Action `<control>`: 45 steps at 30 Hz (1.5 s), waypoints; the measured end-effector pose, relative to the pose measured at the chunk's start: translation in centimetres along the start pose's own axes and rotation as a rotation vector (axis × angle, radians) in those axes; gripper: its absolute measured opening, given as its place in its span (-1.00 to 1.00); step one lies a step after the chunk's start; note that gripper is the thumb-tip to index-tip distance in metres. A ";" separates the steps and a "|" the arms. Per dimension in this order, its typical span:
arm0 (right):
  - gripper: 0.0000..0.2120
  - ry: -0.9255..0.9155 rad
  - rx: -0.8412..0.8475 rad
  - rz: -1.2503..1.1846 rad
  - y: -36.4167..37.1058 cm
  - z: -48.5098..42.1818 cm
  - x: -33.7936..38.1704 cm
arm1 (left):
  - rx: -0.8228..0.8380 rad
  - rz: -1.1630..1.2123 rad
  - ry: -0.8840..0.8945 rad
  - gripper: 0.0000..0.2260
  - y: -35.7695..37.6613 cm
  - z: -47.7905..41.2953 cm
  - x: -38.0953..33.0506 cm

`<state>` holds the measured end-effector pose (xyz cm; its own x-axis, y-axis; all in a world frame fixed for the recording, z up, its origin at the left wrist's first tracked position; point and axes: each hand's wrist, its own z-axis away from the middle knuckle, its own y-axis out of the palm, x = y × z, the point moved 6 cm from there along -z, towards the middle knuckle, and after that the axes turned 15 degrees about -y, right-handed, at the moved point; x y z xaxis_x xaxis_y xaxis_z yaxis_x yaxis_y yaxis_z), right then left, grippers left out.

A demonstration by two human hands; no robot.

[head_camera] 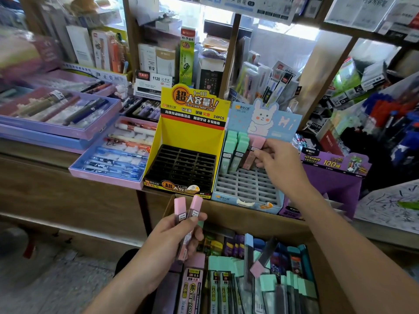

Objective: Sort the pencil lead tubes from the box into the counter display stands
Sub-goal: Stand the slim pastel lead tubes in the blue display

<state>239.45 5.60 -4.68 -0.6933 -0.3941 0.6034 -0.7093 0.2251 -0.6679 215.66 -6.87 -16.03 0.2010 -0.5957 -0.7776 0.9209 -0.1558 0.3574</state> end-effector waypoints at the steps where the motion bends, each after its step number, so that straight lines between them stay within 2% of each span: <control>1: -0.77 -0.002 0.000 -0.002 0.0 0.0 0.1 | 0.000 -0.004 0.005 -0.78 0.0 0.0 0.0; 9: -0.72 -0.024 0.005 0.039 -0.1 -0.1 0.7 | 0.008 -0.020 0.028 -0.78 -0.1 -0.2 0.0; 13: -0.91 0.005 0.045 0.014 0.3 0.0 0.3 | 0.012 -0.047 0.036 -0.78 -0.1 -0.3 0.0; 17: -0.89 0.030 0.001 0.008 0.5 0.2 0.2 | 0.011 -0.076 0.046 -0.78 -0.1 -0.3 0.1; 20: -0.97 0.066 -0.006 0.008 1.1 0.1 -0.2 | 0.016 -0.088 0.052 -0.78 -0.1 -0.3 0.1; 25: -0.91 0.100 -0.006 0.026 1.5 -0.2 -0.7 | 0.036 -0.098 0.069 -0.78 0.0 -0.2 0.1; 28: -0.91 0.086 -0.014 0.089 1.4 0.0 -0.6 | 0.049 -0.123 0.088 -0.75 0.1 0.0 0.0; 31: -0.97 0.046 -0.090 0.194 0.7 1.3 0.3 | 0.056 -0.141 0.106 -0.75 0.1 0.0 0.0; 34: -0.94 0.044 -0.056 -0.020 1.3 3.4 1.9 | 0.054 -0.159 0.123 -0.73 0.0 -0.1 -0.1; 37: -0.93 0.025 0.189 -0.327 3.6 5.5 3.9 | 0.071 -0.141 0.137 -0.71 0.2 -0.1 -0.2; 40: -0.88 0.061 0.391 -0.519 5.9 7.6 5.0 | 0.098 -0.131 0.150 -0.71 0.5 -0.1 -0.2; 42: -0.84 0.097 0.414 -0.599 6.8 8.4 5.2 | 0.112 -0.133 0.151 -0.68 0.7 -0.2 -0.2; 45: -0.88 0.159 0.342 -0.645 7.1 8.7 4.9 | 0.132 -0.150 0.141 -0.71 0.8 0.0 -0.1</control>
<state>232.08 -2.47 -10.25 -0.1814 -0.2149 0.9596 -0.9203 -0.3068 -0.2427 216.42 -6.96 -15.70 0.1181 -0.4437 -0.8884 0.8943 -0.3413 0.2893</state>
